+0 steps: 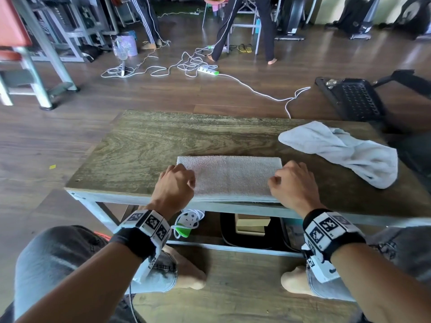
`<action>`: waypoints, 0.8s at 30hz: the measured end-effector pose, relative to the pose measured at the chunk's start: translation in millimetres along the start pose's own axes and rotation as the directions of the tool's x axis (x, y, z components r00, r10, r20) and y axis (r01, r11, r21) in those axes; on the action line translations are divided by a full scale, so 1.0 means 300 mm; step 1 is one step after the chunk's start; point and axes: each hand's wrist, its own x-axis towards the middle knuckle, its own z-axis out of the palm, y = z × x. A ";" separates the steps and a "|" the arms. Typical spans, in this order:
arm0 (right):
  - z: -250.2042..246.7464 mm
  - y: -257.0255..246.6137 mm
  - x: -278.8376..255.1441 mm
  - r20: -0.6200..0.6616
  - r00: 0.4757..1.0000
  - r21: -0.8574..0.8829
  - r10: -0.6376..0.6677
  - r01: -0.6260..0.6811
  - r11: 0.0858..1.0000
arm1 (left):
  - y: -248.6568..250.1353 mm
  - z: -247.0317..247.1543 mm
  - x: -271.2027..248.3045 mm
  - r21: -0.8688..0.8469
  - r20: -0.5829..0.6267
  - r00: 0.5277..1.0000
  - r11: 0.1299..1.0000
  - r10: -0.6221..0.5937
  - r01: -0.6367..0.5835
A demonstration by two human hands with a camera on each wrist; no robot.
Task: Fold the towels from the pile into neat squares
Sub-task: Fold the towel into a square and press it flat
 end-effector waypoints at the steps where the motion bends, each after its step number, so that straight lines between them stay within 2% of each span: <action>1: 0.002 -0.021 0.007 -0.021 1.000 0.023 -0.023 0.024 0.999 | 0.015 0.009 0.019 -0.029 -0.007 1.000 0.999 0.029 -0.029; 5: 0.052 -0.128 0.064 0.045 0.976 0.068 -0.211 0.208 0.976 | 0.090 0.084 0.128 -0.105 0.065 0.986 0.983 0.156 -0.149; 7: 0.097 -0.186 0.101 0.122 0.963 0.091 -0.242 0.232 0.969 | 0.127 0.138 0.176 -0.100 0.103 0.982 0.984 0.156 -0.146; 10: 0.197 -0.228 0.120 0.254 0.936 0.110 -0.244 0.223 0.969 | 0.145 0.220 0.186 0.013 0.225 0.970 0.995 0.094 -0.100; 14: 0.265 -0.209 0.093 0.185 0.954 -0.005 -0.237 0.243 0.970 | 0.124 0.257 0.158 0.126 0.254 0.964 0.986 0.077 -0.112; 24: 0.250 -0.203 0.088 0.143 0.972 0.026 -0.187 0.185 0.982 | 0.107 0.256 0.156 0.150 0.248 0.968 0.986 0.029 -0.068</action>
